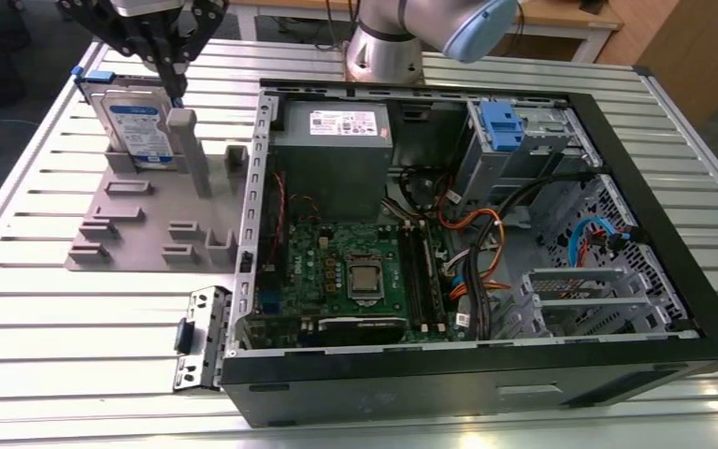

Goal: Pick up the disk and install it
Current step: 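Reach for the disk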

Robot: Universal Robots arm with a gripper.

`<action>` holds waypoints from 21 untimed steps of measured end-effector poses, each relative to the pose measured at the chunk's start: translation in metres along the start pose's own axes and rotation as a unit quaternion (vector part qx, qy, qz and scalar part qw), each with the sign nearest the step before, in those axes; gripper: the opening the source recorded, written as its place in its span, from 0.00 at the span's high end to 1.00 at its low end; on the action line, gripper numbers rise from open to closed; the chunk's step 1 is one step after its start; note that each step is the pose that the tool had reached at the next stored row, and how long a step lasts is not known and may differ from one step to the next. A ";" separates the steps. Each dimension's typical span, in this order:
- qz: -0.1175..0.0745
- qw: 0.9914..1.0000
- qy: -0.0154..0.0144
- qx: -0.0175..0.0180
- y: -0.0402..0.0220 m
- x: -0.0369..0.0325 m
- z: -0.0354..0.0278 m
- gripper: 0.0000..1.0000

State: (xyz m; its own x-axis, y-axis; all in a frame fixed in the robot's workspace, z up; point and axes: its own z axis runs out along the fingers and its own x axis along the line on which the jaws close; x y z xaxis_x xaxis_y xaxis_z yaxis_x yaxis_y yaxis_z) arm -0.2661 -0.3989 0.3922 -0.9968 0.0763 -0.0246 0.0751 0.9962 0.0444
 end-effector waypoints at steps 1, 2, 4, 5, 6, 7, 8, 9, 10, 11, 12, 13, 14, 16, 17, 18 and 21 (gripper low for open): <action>0.000 1.000 0.000 0.000 -0.0001 0.0009 0.0000 0.90; 0.000 1.000 0.000 0.000 -0.0001 0.0017 -0.0001 0.90; 0.000 1.000 0.000 0.000 -0.0002 0.0035 -0.0001 0.90; 0.000 1.000 0.000 0.000 -0.0003 0.0043 -0.0001 0.90; 0.000 1.000 0.000 0.000 -0.0004 0.0051 -0.0001 0.90; 0.000 1.000 0.000 0.000 -0.0004 0.0059 -0.0001 0.90; 0.000 1.000 0.000 0.000 -0.0005 0.0068 -0.0002 0.90; 0.000 1.000 0.000 0.000 -0.0006 0.0076 -0.0002 0.90; 0.000 1.000 0.000 0.000 -0.0006 0.0085 -0.0002 0.90; 0.000 1.000 0.000 0.000 -0.0007 0.0093 -0.0002 0.90; 0.000 1.000 0.000 0.000 -0.0008 0.0102 -0.0002 0.90; 0.000 1.000 0.000 0.000 -0.0008 0.0110 -0.0003 0.90; 0.000 1.000 0.000 0.000 -0.0009 0.0118 -0.0003 0.90; 0.000 1.000 0.000 0.000 -0.0010 0.0134 -0.0003 0.90; 0.000 1.000 0.000 0.000 -0.0011 0.0142 -0.0003 0.90; 0.000 1.000 0.000 0.000 -0.0011 0.0150 -0.0003 0.90; 0.000 1.000 0.000 0.000 -0.0013 0.0175 -0.0003 0.90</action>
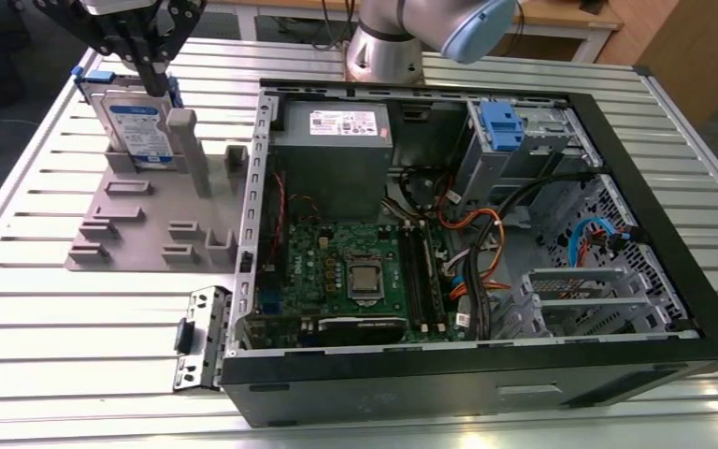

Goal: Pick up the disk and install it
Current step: 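Reach for the disk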

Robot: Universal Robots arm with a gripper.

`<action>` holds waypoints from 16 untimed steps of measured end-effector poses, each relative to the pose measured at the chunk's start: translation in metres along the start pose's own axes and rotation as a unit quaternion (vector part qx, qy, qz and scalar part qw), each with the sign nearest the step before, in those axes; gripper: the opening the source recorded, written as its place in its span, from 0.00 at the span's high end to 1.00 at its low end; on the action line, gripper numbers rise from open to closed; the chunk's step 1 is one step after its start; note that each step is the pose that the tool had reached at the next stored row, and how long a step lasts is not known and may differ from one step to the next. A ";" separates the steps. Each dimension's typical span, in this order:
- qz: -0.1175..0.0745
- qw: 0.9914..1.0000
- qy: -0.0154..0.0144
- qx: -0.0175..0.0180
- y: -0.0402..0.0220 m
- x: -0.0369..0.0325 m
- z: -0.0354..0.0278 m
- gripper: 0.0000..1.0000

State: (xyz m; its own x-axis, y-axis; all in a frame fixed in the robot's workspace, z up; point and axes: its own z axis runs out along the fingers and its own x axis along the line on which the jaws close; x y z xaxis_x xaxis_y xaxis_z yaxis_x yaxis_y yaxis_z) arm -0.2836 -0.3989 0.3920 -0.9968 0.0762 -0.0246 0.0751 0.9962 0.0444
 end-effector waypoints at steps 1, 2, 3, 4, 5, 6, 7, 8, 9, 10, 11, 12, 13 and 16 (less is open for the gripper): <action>0.000 1.000 0.000 0.000 -0.0001 0.0007 0.0000 0.90; 0.000 1.000 0.000 0.000 -0.0001 0.0016 0.0000 0.90; 0.000 1.000 0.000 0.000 -0.0002 0.0025 0.0000 0.90; 0.000 1.000 0.000 0.000 -0.0003 0.0034 0.0000 0.90; 0.000 1.000 0.000 0.000 -0.0003 0.0042 0.0000 0.90; 0.000 1.000 0.000 0.000 -0.0004 0.0051 0.0000 0.90; 0.000 1.000 0.000 0.000 -0.0004 0.0059 0.0000 0.90; 0.000 1.000 0.000 0.000 -0.0005 0.0069 0.0000 0.90; 0.000 1.000 0.000 0.000 -0.0006 0.0081 0.0000 0.90; 0.000 1.000 0.000 0.000 -0.0007 0.0094 0.0000 0.90; 0.000 1.000 0.000 0.000 -0.0008 0.0108 0.0000 0.90; 0.000 1.000 0.000 0.000 -0.0009 0.0123 0.0001 0.90; 0.000 1.000 0.000 0.000 -0.0011 0.0139 0.0002 0.90; 0.000 1.000 0.000 0.000 -0.0014 0.0179 0.0006 0.90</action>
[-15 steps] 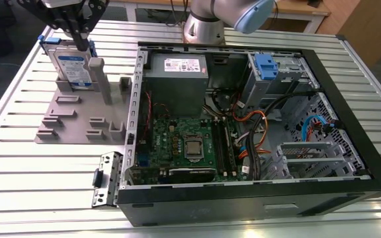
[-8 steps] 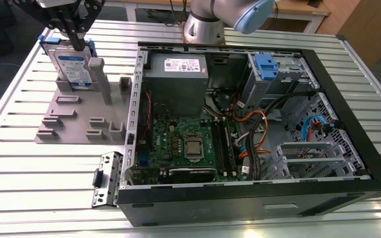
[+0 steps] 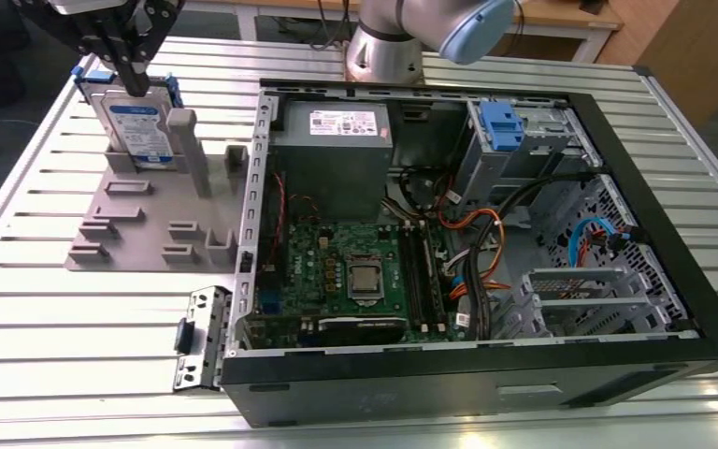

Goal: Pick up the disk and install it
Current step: 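Reach for the disk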

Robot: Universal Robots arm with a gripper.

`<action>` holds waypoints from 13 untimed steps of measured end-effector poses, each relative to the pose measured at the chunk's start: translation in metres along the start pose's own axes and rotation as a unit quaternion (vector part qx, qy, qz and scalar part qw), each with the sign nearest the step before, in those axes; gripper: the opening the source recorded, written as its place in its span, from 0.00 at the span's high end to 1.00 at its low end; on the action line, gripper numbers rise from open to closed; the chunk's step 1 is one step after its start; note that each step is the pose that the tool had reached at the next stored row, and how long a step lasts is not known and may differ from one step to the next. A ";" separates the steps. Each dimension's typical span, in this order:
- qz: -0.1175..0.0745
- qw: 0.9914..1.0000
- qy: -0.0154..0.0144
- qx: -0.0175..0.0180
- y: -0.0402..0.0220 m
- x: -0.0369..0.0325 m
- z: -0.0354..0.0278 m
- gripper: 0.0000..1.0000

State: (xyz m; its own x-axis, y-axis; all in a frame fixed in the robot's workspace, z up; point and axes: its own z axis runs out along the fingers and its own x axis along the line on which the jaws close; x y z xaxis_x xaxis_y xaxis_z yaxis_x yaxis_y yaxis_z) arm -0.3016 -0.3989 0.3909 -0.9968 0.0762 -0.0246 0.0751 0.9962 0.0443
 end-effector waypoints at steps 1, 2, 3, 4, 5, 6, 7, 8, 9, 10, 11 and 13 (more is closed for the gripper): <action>0.000 1.000 0.000 0.000 -0.0001 0.0012 0.0003 0.90; 0.000 1.000 0.000 0.000 -0.0002 0.0023 0.0005 0.90; 0.000 1.000 0.000 0.000 -0.0003 0.0036 0.0007 0.90; 0.000 1.000 0.000 0.000 -0.0004 0.0049 0.0010 0.90; 0.000 1.000 0.000 0.000 -0.0006 0.0064 0.0012 0.90; 0.000 1.000 0.000 0.000 -0.0007 0.0082 0.0015 0.90; 0.000 1.000 0.000 0.000 -0.0009 0.0104 0.0017 0.90; 0.000 1.000 0.000 0.000 -0.0010 0.0124 0.0019 0.90; 0.000 1.000 0.000 0.000 -0.0011 0.0142 0.0022 0.90; 0.000 1.000 0.000 0.000 -0.0010 0.0149 0.0026 0.90; 0.000 1.000 0.000 0.000 -0.0006 0.0155 0.0032 0.90; 0.000 1.000 0.000 0.000 0.0005 0.0168 0.0046 0.90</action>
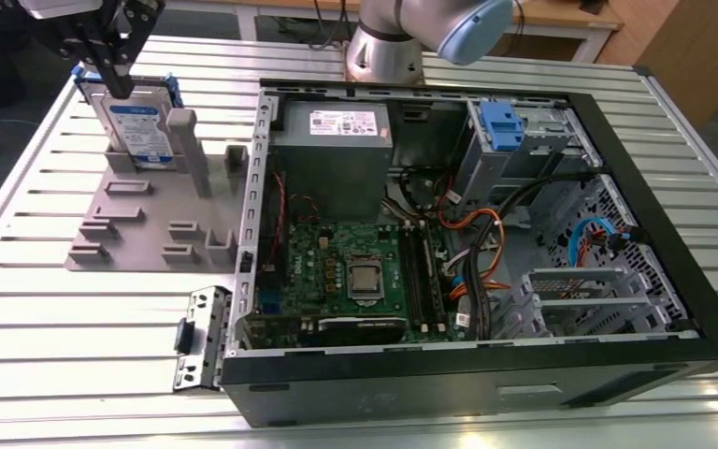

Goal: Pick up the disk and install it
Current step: 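Reach for the disk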

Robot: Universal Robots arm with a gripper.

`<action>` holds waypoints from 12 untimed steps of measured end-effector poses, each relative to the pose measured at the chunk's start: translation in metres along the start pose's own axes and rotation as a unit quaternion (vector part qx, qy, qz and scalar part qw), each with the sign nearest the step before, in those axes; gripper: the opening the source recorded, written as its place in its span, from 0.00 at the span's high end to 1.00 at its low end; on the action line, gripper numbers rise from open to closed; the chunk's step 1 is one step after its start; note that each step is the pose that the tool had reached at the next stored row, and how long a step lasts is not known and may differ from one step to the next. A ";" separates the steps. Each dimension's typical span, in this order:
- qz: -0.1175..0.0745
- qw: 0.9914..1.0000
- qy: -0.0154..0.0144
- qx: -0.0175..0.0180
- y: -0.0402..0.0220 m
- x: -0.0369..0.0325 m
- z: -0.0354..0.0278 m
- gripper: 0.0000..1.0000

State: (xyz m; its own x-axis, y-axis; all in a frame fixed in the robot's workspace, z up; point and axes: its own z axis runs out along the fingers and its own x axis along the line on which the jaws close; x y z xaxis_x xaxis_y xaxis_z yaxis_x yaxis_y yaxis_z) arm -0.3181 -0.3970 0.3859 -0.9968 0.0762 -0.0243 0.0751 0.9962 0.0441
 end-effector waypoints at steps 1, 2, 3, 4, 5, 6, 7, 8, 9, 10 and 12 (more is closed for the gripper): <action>0.000 1.000 0.000 0.000 0.0008 0.0007 0.0011 0.90; 0.000 1.000 0.000 0.000 0.0015 0.0014 0.0023 0.90; 0.000 1.000 0.000 0.000 0.0024 0.0020 0.0033 0.90; 0.000 1.000 0.000 0.000 0.0034 0.0025 0.0043 0.90; 0.000 1.000 0.000 0.000 0.0042 0.0032 0.0052 0.90; 0.000 1.000 0.000 0.000 0.0049 0.0038 0.0060 0.90; 0.000 1.000 0.000 0.000 0.0055 0.0043 0.0067 0.90; 0.000 1.000 0.000 0.000 0.0061 0.0047 0.0072 0.90; 0.000 1.000 0.000 0.000 0.0066 0.0052 0.0078 0.90; 0.000 1.000 0.000 0.000 0.0072 0.0058 0.0083 0.90; 0.000 1.000 0.000 0.000 0.0078 0.0070 0.0094 0.90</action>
State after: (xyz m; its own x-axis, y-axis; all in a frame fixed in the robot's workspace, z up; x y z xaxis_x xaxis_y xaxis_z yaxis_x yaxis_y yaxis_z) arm -0.3242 -0.3883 0.3767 -0.9968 0.0762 -0.0247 0.0751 0.9962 0.0435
